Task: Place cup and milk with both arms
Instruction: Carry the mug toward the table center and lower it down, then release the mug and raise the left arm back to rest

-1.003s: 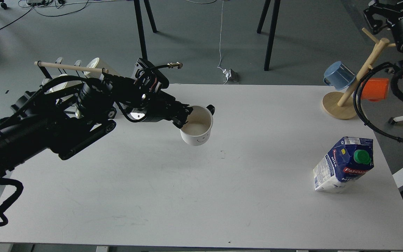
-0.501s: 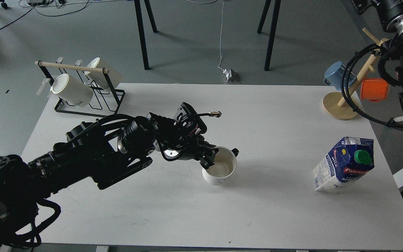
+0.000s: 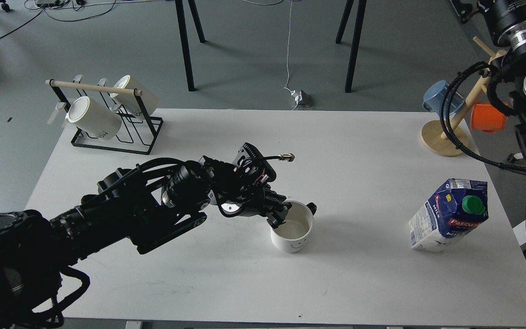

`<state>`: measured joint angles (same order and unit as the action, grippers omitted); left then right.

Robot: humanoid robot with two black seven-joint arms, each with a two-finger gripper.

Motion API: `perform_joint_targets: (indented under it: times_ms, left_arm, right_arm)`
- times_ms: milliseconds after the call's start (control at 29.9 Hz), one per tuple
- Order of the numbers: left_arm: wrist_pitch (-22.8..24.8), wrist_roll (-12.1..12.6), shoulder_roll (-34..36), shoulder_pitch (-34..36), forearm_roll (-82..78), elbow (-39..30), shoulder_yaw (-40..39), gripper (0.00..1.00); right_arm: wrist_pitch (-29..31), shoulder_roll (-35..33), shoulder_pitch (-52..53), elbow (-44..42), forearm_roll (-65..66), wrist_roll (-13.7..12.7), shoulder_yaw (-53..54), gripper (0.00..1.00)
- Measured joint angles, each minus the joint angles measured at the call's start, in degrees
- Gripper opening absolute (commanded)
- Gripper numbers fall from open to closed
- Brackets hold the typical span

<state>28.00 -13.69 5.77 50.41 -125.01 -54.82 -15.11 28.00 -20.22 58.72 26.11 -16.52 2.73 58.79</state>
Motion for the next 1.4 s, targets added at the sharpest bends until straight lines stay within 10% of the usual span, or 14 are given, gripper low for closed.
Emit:
perform_joint_targets:
  times_ms: [334,702,1003,1404]
  left_arm:
    - [0.0,-0.3,2.6,0.3,6.3,-1.2,-9.3,0.79]
    - [0.0,-0.6,14.2,0.4,55.8,-1.3,-29.0,0.9]
    - [0.0,-1.1,21.1,-1.2,105.1,6.6,-30.9,1.0]
    - [0.0,-1.0,21.7,-2.2,117.0,11.8,-31.0,1.0]
  right_arm:
    - [0.0,-0.9,-1.2,1.3,-0.1,-0.2,0.0,1.0]
    - [0.0,-12.3,-13.5,18.3,-2.2,-0.4,0.3,1.0]
    - [0.0,-20.0,-34.1,35.3,-7.6,-0.1,4.8,0.99]
    - [0.0,-24.3,-71.2,53.8,-11.4,0.5,25.1,0.99]
